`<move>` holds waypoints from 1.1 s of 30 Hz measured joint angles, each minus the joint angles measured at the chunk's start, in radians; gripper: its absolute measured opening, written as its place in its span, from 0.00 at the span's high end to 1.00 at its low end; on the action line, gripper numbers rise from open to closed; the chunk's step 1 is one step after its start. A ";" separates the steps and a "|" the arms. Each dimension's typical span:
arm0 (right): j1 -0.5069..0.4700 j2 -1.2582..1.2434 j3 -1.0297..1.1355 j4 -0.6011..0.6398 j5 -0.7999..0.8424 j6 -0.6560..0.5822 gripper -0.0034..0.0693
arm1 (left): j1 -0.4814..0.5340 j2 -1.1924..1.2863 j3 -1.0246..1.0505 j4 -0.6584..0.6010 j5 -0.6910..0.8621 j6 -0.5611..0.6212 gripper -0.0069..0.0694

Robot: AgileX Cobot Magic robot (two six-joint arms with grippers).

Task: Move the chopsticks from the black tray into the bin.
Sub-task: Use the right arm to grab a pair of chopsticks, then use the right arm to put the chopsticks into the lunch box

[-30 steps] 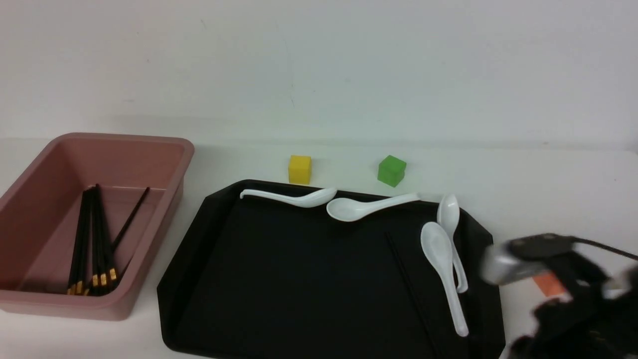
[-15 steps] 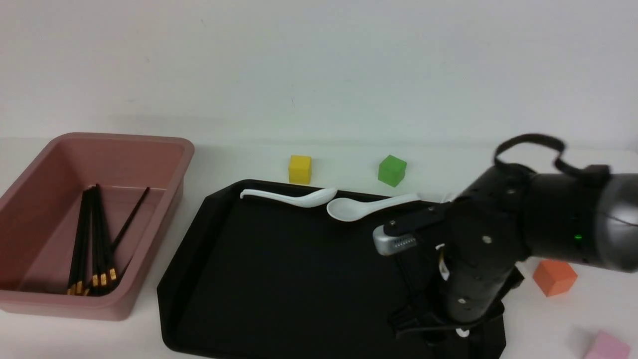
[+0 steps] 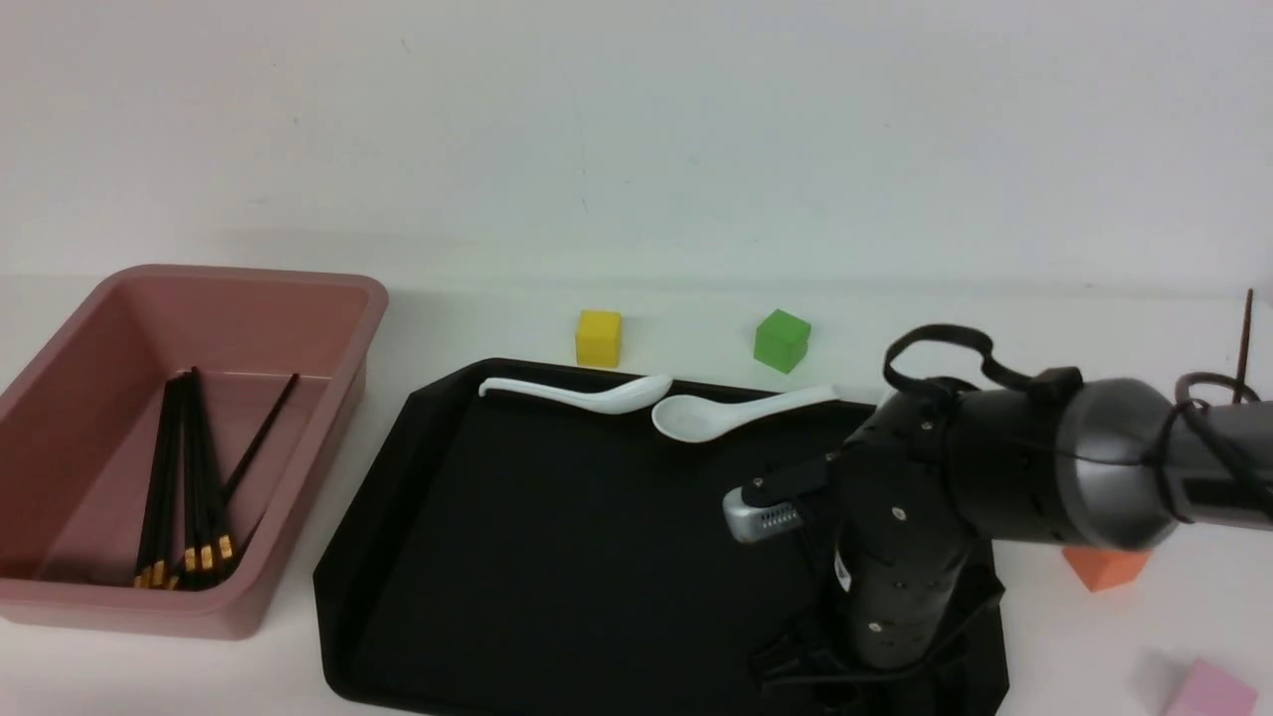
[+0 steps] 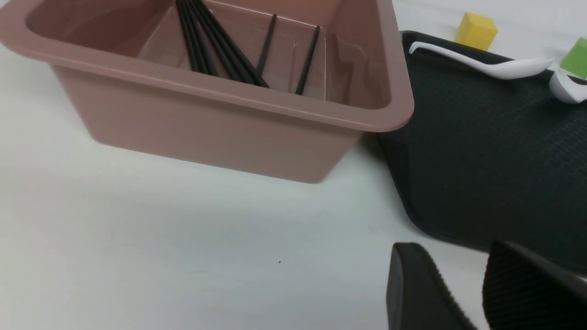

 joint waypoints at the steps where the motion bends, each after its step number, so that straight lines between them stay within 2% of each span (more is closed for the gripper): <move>1: 0.000 0.001 0.000 0.002 0.000 0.000 0.43 | 0.000 0.000 0.000 0.000 0.000 0.000 0.60; 8: 0.000 0.003 -0.005 0.056 -0.001 0.000 0.81 | 0.000 0.000 0.000 0.000 0.000 0.000 0.60; 15: 0.000 -0.024 -0.006 0.071 0.026 0.000 0.80 | 0.000 0.000 0.000 0.000 0.000 0.000 0.60; 20: 0.000 -0.114 -0.062 0.132 0.067 -0.042 0.80 | 0.000 0.000 0.000 0.000 0.000 0.000 0.60; 26: 0.008 -0.153 -0.267 0.392 0.083 -0.213 0.80 | 0.000 0.000 0.000 0.000 0.000 0.000 0.60; 27: 0.021 -0.136 -0.340 0.470 0.076 -0.274 0.80 | 0.000 0.000 0.000 0.000 0.000 0.000 0.60; 30: 0.061 -0.081 -0.453 0.598 0.063 -0.381 0.80 | 0.000 0.000 0.000 0.000 0.000 0.000 0.60; 33: 0.108 -0.004 -0.578 0.685 0.060 -0.449 0.80 | 0.000 0.000 0.000 0.000 0.000 0.000 0.60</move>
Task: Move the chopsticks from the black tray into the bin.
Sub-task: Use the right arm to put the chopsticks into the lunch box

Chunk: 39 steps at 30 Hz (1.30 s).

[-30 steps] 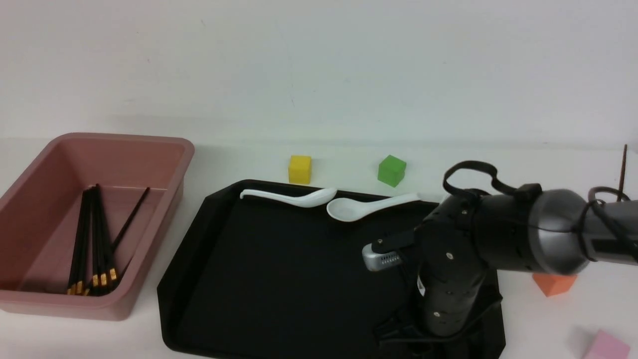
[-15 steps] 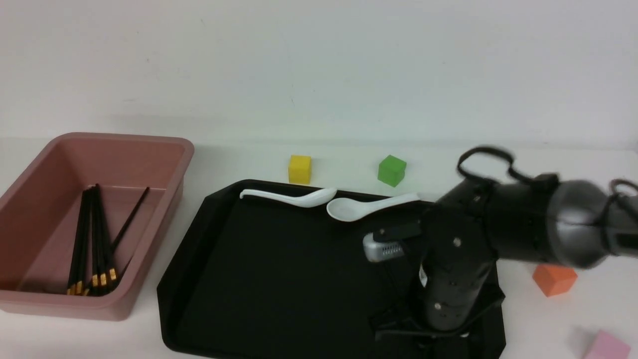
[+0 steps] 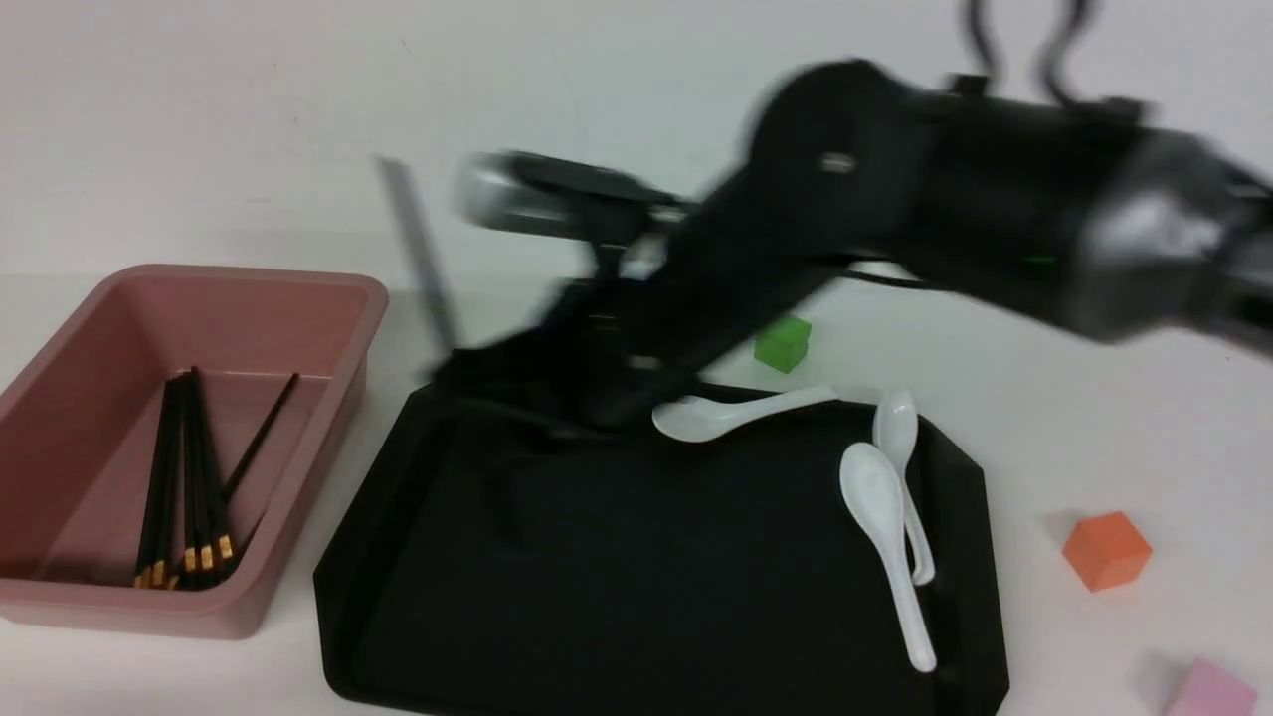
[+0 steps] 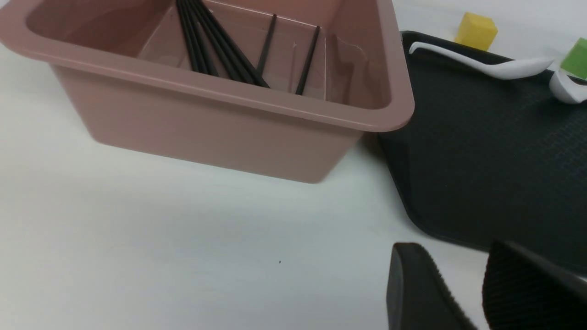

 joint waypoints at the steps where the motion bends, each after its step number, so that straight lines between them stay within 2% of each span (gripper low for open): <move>1: 0.028 0.047 -0.059 0.030 -0.004 -0.025 0.80 | 0.000 0.000 0.000 0.000 0.000 0.000 0.60; 6: 0.110 0.278 -0.331 0.074 -0.071 -0.080 0.80 | 0.000 0.000 0.000 0.000 0.000 0.000 0.60; 12: 0.140 0.491 -0.607 0.080 -0.184 -0.147 0.80 | 0.000 0.000 0.000 0.000 0.000 0.000 0.60; 20: 0.145 0.627 -0.667 0.077 -0.287 -0.208 0.80 | 0.000 0.000 0.000 0.000 0.000 0.000 0.60; 25: 0.148 0.643 -0.668 0.037 -0.291 -0.210 0.73 | 0.000 0.000 0.000 0.000 0.000 0.000 0.60; 31: 0.148 0.612 -0.672 -0.030 -0.211 -0.211 0.62 | 0.000 0.000 0.000 0.000 0.000 0.000 0.60; 36: 0.148 0.547 -0.672 -0.127 -0.086 -0.211 0.64 | 0.000 0.000 0.000 0.000 0.000 0.000 0.60; 39: 0.142 0.470 -0.672 -0.201 0.038 -0.211 0.72 | 0.000 0.000 0.000 0.000 0.000 0.000 0.60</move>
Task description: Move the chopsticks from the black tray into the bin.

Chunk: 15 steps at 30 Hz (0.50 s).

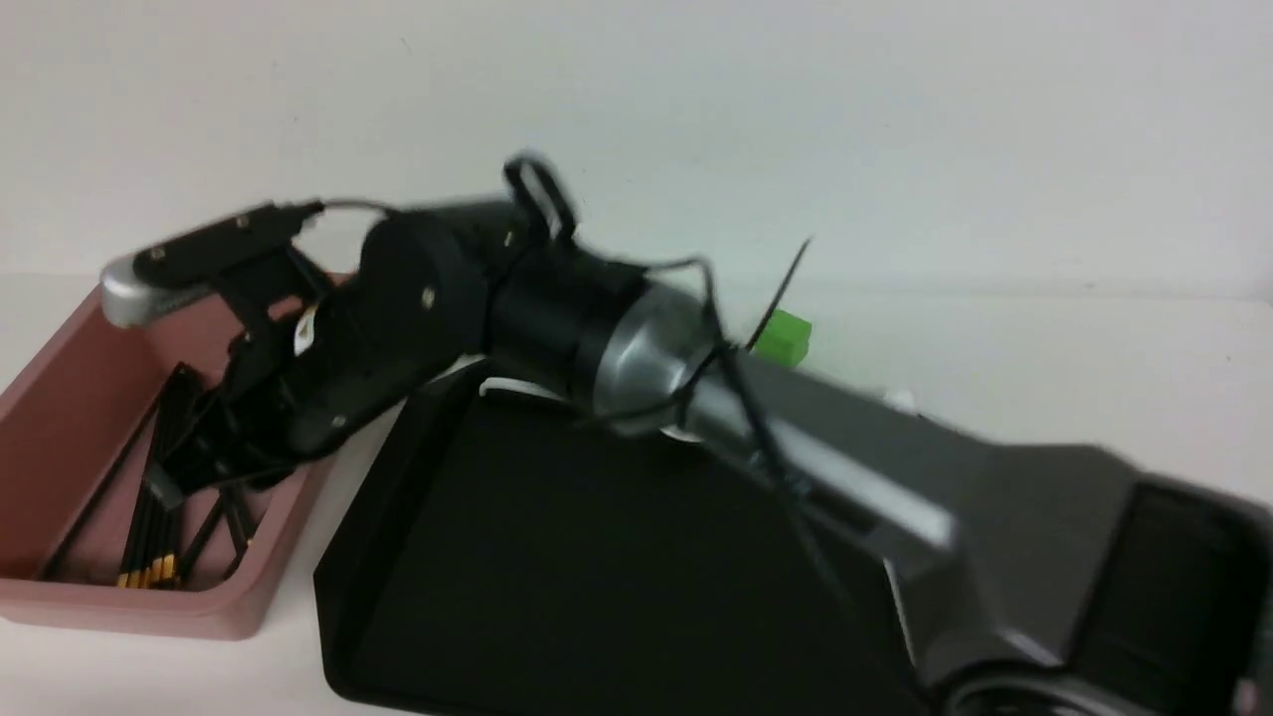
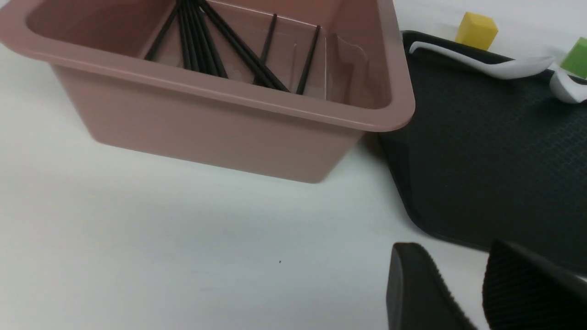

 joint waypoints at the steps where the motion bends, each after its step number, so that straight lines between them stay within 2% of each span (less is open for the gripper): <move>1: -0.002 -0.038 0.000 -0.019 0.056 0.000 0.75 | 0.000 0.000 0.000 0.000 0.000 0.000 0.60; 8: -0.022 -0.291 -0.001 -0.188 0.365 0.000 0.90 | 0.000 0.000 0.000 0.000 0.000 0.000 0.60; 10: -0.025 -0.372 -0.001 -0.262 0.391 0.005 0.94 | 0.000 0.000 0.000 0.000 0.000 0.000 0.60; 15: -0.030 -0.536 0.012 -0.397 0.401 0.055 0.95 | 0.000 0.000 0.000 0.002 0.000 0.000 0.60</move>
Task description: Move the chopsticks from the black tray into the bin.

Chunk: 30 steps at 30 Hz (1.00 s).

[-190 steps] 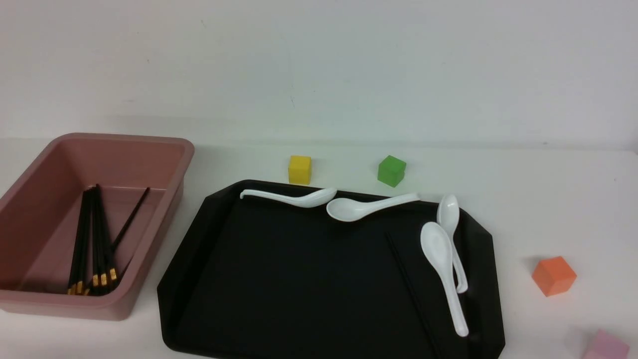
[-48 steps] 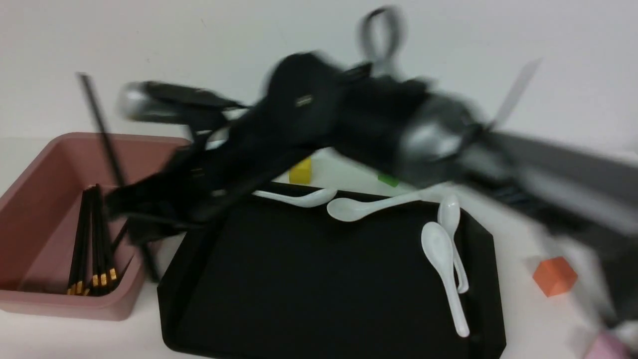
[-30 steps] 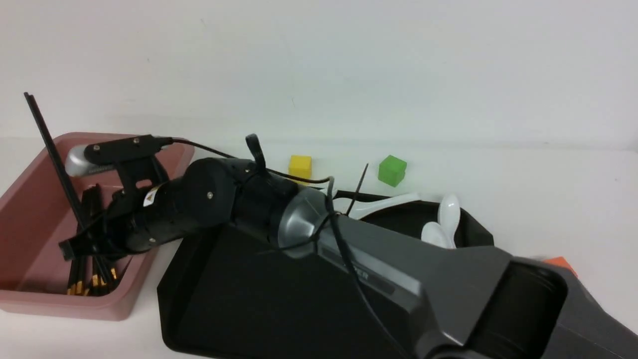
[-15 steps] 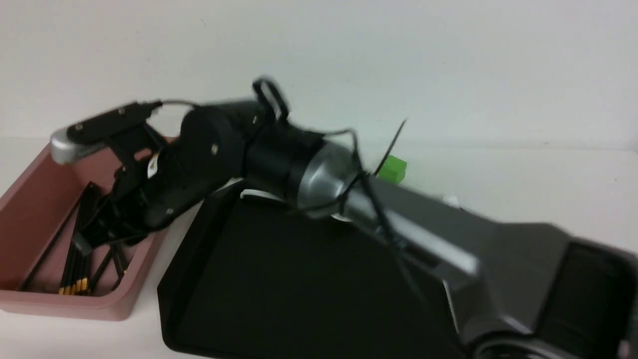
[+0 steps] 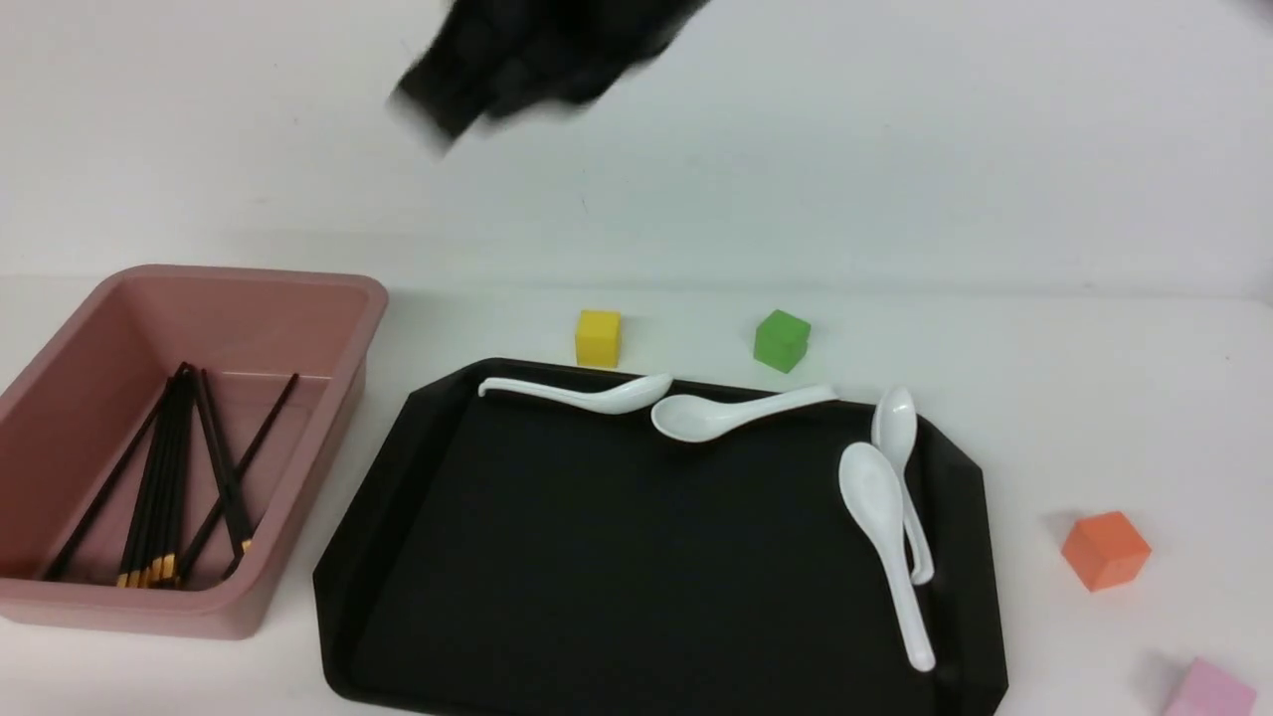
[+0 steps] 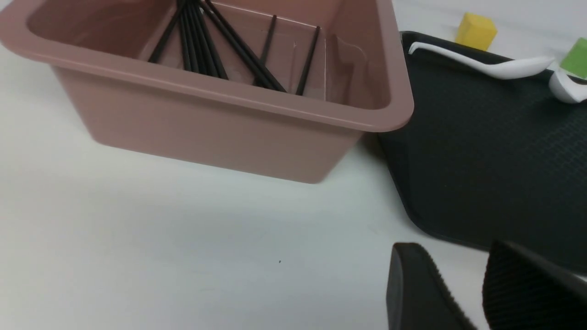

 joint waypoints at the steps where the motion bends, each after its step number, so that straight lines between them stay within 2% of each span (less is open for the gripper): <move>1: 0.000 -0.036 0.015 -0.023 0.002 0.009 0.95 | 0.000 0.000 0.000 0.000 0.000 0.000 0.60; 5: 0.000 -0.174 0.131 -0.075 0.005 0.025 0.95 | 0.000 0.000 0.000 0.000 0.000 0.000 0.60; 10: 0.000 -0.422 0.412 -0.128 0.007 0.065 0.95 | 0.000 0.000 0.000 0.000 0.000 0.000 0.60; 15: 0.000 -0.777 0.794 -0.189 0.001 0.173 0.94 | 0.000 0.000 0.000 0.000 0.000 0.000 0.60; 18: 0.000 -0.962 1.017 -0.215 -0.073 0.212 0.94 | 0.000 0.000 0.000 0.000 0.000 0.000 0.60; 21: 0.000 -1.155 1.243 -0.227 -0.240 0.248 0.94 | 0.000 0.000 0.000 0.000 0.000 0.000 0.60; 24: 0.000 -1.361 1.539 -0.239 -0.529 0.318 0.94 | 0.000 0.000 0.000 0.000 0.000 0.000 0.60; 25: 0.000 -1.372 1.557 -0.240 -0.549 0.322 0.94 | 0.000 0.000 0.000 0.000 0.000 0.000 0.60; 26: 0.000 -1.438 1.686 -0.252 -0.697 0.358 0.94 | 0.000 0.000 0.000 0.000 0.000 0.000 0.60; 28: 0.000 -1.481 1.808 -0.267 -0.846 0.399 0.94 | 0.000 0.000 0.000 0.000 0.000 0.000 0.60; 30: 0.000 -1.487 1.873 -0.276 -0.931 0.426 0.94 | 0.000 0.000 0.000 0.000 0.000 0.000 0.60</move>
